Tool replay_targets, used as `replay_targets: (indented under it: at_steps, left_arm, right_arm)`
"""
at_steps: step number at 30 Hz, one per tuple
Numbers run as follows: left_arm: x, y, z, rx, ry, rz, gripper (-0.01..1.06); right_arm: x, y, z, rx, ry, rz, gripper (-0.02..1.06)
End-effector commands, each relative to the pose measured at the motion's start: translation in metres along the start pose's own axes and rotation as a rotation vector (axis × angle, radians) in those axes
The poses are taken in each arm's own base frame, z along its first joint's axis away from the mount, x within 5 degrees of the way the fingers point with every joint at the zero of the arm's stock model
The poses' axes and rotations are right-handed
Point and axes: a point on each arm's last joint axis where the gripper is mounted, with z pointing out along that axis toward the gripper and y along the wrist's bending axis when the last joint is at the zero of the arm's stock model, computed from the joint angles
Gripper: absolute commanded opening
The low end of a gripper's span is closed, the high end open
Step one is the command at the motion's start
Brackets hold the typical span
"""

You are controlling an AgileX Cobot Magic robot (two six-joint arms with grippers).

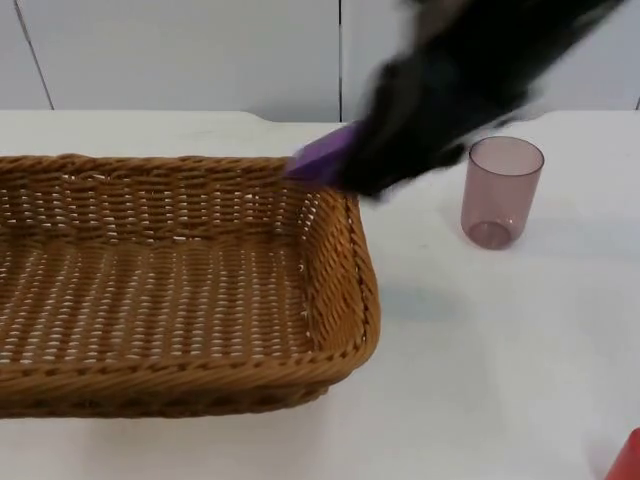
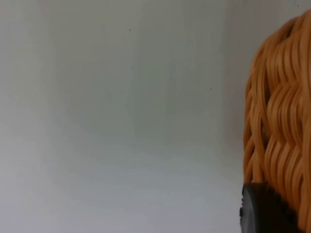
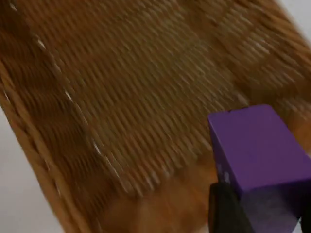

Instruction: Pick up the basket with the left hand and place the triangular block into the basket with the right hand.

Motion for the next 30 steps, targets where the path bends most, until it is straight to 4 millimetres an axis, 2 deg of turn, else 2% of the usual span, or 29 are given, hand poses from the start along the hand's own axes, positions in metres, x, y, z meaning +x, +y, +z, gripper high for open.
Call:
replay_targets:
  at_steps: [1, 3, 4, 7, 9, 11, 13, 14, 16, 17, 19, 22, 23, 24, 27, 29, 30]
  left_arm:
    - [-0.001, -0.003, -0.003, 0.029, -0.024, -0.034, 0.0]
    - [-0.001, -0.003, -0.003, 0.029, -0.024, -0.034, 0.0]
    - [-0.001, -0.003, -0.003, 0.029, -0.024, -0.034, 0.0]
    - [-0.001, -0.004, -0.003, 0.039, -0.029, -0.04, 0.0]
    - [-0.001, -0.004, -0.003, 0.045, -0.031, -0.04, 0.0]
    - [-0.001, -0.005, -0.003, 0.047, -0.031, -0.039, 0.0]
    - [-0.001, -0.005, -0.003, 0.047, -0.031, -0.039, 0.0]
    - [-0.001, -0.005, -0.003, 0.047, -0.031, -0.039, 0.0]
    - [-0.001, -0.005, -0.003, 0.047, -0.031, -0.039, 0.0]
    - [-0.001, -0.005, -0.003, 0.047, -0.031, -0.039, 0.0]
    - [-0.001, -0.005, -0.003, 0.047, -0.031, -0.039, 0.0]
    - [-0.001, -0.005, -0.003, 0.047, -0.031, -0.039, 0.0]
    - [-0.001, -0.005, -0.003, 0.047, -0.031, -0.039, 0.0]
    - [-0.001, -0.005, -0.003, 0.047, -0.031, -0.039, 0.0]
    - [-0.002, -0.004, -0.003, 0.041, -0.038, -0.037, 0.0]
    - [-0.003, -0.004, -0.003, 0.035, -0.051, -0.038, 0.0]
    - [-0.003, -0.004, -0.003, 0.035, -0.051, -0.038, 0.0]
  right_arm:
    - [-0.014, 0.01, 0.024, 0.006, -0.052, -0.028, 0.0]
    - [-0.023, 0.019, 0.045, 0.005, -0.08, -0.054, 0.0]
    - [-0.023, 0.019, 0.045, 0.005, -0.08, -0.054, 0.0]
    - [-0.028, 0.024, 0.072, -0.002, -0.075, -0.07, 0.03]
    - [-0.029, 0.027, 0.078, -0.009, -0.07, -0.072, 0.07]
    - [-0.027, 0.026, 0.088, -0.014, -0.05, -0.072, 0.22]
    - [-0.026, 0.026, 0.092, -0.015, -0.043, -0.071, 0.47]
    - [-0.026, 0.026, 0.092, -0.015, -0.043, -0.071, 0.47]
    - [-0.026, 0.026, 0.092, -0.014, -0.047, -0.071, 0.67]
    - [-0.027, 0.026, 0.091, -0.012, -0.051, -0.071, 0.72]
    - [-0.029, 0.026, 0.088, -0.007, -0.064, -0.072, 0.75]
    - [-0.037, 0.025, 0.068, 0.014, -0.122, -0.08, 0.76]
    - [-0.037, 0.025, 0.068, 0.014, -0.122, -0.08, 0.76]
    - [-0.041, 0.025, 0.056, 0.027, -0.149, -0.092, 0.76]
    - [-0.053, 0.024, -0.001, 0.091, -0.265, -0.114, 0.76]
    - [-0.056, 0.024, -0.028, 0.119, -0.318, -0.087, 0.76]
    - [-0.056, 0.024, -0.028, 0.119, -0.318, -0.087, 0.76]
